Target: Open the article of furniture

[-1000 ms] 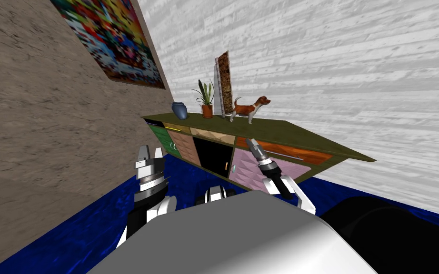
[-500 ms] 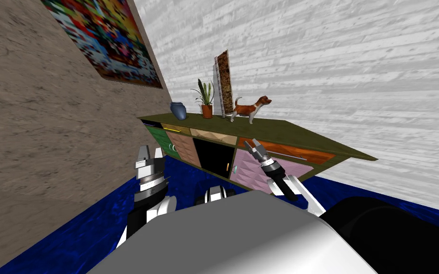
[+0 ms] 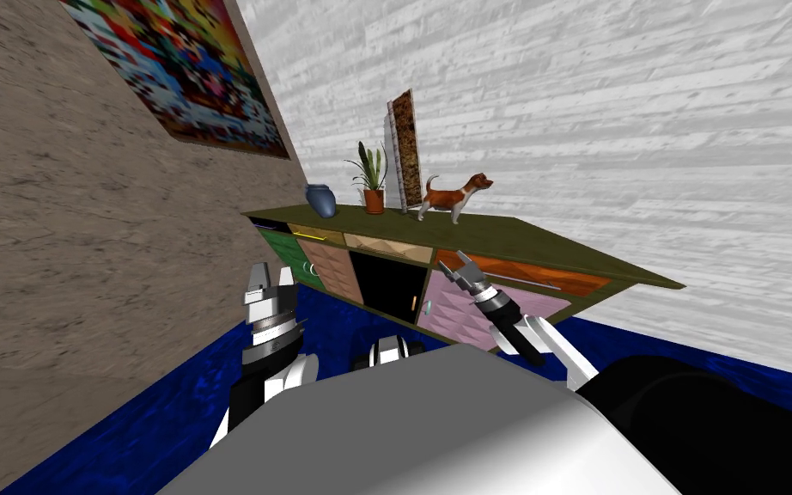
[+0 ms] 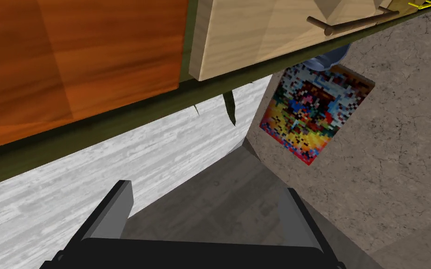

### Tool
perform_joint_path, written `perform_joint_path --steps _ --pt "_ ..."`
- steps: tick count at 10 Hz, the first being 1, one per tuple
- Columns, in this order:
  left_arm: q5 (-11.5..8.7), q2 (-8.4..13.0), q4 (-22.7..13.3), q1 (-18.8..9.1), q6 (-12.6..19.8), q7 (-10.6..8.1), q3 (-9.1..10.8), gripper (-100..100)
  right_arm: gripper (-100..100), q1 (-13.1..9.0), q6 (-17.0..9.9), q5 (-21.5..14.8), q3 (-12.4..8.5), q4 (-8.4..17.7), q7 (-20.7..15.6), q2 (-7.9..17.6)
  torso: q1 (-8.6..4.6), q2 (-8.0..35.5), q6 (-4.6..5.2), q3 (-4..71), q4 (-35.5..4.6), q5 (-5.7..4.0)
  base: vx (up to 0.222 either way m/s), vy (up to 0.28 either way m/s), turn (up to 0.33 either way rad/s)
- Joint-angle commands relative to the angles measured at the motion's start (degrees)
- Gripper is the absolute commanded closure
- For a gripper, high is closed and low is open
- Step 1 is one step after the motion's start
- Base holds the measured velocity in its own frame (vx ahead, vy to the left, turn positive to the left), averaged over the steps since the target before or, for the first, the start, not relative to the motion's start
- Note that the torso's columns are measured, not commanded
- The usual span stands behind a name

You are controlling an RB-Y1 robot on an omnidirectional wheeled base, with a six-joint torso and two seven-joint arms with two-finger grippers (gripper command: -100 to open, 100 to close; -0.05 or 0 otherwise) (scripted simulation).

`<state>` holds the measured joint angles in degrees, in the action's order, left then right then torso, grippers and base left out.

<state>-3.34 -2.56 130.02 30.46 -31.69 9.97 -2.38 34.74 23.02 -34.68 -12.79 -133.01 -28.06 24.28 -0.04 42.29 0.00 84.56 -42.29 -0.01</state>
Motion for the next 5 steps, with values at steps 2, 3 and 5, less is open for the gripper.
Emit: perform_joint_path --steps 2,3,5 --pt "0.00 0.00 0.00 0.00 0.00 0.00 0.00 0 -100 1.47 0.03 -5.94 -1.66 -0.68 -5.04 3.39 0.07 -0.02 -0.01 0.02 0.01 0.03 0.043 0.061 -0.030" --pt "0.00 0.00 0.00 0.00 0.00 0.00 0.00 0 -100 2.05 0.04 -7.54 -2.25 -0.92 -6.79 4.71 0.01 -0.01 0.00 0.01 0.00 0.01 0.058 0.082 -0.051" --pt "0.00 0.00 0.00 0.00 0.00 0.00 0.00 0 -100 2.61 0.06 -10.64 -2.80 -1.13 -8.96 6.00 0.03 -0.01 -0.01 0.01 0.01 0.01 0.047 0.061 -0.024"
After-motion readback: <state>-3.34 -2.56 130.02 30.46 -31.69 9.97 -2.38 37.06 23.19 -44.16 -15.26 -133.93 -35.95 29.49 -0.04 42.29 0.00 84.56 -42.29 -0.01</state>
